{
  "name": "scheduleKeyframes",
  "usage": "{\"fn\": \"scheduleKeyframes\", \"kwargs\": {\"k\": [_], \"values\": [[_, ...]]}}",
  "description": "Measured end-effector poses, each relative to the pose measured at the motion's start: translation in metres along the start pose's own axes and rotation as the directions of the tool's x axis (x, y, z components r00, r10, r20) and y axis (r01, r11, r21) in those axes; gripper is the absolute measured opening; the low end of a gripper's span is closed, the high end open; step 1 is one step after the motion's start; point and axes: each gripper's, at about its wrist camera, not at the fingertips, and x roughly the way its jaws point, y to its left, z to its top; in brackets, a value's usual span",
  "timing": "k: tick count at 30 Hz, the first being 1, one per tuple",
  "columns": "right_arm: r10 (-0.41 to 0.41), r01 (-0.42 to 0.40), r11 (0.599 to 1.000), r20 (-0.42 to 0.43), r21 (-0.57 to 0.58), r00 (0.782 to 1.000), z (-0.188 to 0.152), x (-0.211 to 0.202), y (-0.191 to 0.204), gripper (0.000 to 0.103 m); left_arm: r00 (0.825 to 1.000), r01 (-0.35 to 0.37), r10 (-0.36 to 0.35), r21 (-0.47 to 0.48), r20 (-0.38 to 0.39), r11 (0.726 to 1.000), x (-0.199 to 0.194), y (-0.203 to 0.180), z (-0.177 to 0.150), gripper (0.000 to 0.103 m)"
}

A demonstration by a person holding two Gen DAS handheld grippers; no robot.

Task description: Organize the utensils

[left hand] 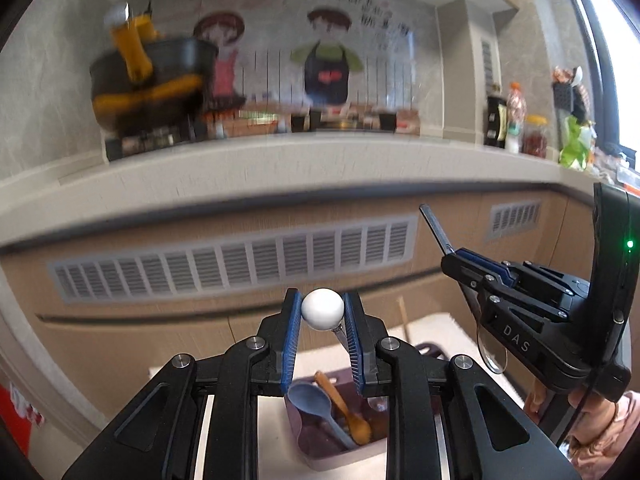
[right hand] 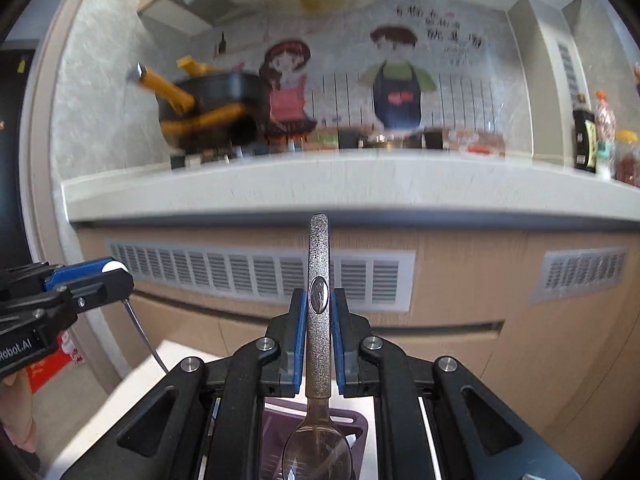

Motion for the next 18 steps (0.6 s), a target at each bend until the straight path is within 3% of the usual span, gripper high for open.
{"fn": "scheduleKeyframes", "kwargs": {"k": [4, 13, 14, 17, 18], "values": [[-0.003, 0.004, 1.0, -0.06, 0.008, 0.998, -0.022, 0.031, -0.004, 0.011, 0.999, 0.011, -0.012, -0.017, -0.051, 1.0, 0.031, 0.006, -0.022, 0.023], [0.041, -0.038, 0.999, -0.144, 0.022, 0.989, -0.064, 0.063, -0.012, 0.012, 0.984, 0.046, -0.051, -0.037, -0.173, 0.998, 0.057, 0.004, -0.063, 0.024], [0.042, -0.04, 0.999, -0.165, 0.015, 0.985, -0.068, 0.064, -0.011, 0.014, 0.98, 0.051, -0.057, -0.037, -0.188, 0.998, 0.058, 0.003, -0.066, 0.024], [0.042, -0.046, 0.999, -0.229, -0.014, 0.973, -0.078, 0.06, -0.011, 0.04, 0.976, 0.066, -0.074, -0.048, -0.204, 0.997, 0.055, 0.001, -0.068, 0.026], [0.038, -0.043, 0.999, -0.225, -0.018, 0.974, -0.079, 0.055, -0.012, 0.043, 0.977, 0.067, -0.078, -0.058, -0.199, 0.996, 0.05, 0.001, -0.066, 0.026]]}}
